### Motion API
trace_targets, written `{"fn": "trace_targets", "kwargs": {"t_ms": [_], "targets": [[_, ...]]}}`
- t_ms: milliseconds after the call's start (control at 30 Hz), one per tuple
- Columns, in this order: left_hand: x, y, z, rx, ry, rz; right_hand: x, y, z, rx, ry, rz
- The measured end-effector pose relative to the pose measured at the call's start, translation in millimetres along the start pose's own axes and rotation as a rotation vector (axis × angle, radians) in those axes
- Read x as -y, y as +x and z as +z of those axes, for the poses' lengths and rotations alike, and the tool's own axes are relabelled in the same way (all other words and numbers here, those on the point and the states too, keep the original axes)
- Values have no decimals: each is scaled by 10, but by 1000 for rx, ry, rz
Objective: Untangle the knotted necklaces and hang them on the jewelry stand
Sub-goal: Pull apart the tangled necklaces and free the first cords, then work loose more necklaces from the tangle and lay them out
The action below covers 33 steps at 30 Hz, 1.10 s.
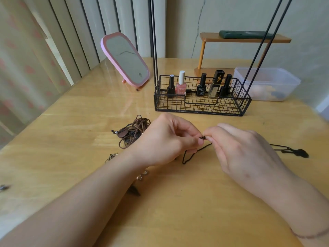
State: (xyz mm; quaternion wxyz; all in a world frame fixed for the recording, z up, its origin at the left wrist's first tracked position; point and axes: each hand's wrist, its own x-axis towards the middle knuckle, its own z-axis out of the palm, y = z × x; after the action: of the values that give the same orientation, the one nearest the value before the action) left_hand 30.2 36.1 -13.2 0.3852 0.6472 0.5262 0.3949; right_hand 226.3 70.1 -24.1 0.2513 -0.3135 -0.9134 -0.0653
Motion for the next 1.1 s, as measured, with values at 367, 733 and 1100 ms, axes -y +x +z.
{"fn": "trace_targets", "kwargs": {"t_ms": [367,733,1100], "targets": [[21,-15,-7,-24,264,153,19,-15,18,18,-19,17],[54,27,-29,-62,115,101,-37,0,4,-68,62,118],[117,67,3,-68,39,245,-83,72,12,56,713,270]]}}
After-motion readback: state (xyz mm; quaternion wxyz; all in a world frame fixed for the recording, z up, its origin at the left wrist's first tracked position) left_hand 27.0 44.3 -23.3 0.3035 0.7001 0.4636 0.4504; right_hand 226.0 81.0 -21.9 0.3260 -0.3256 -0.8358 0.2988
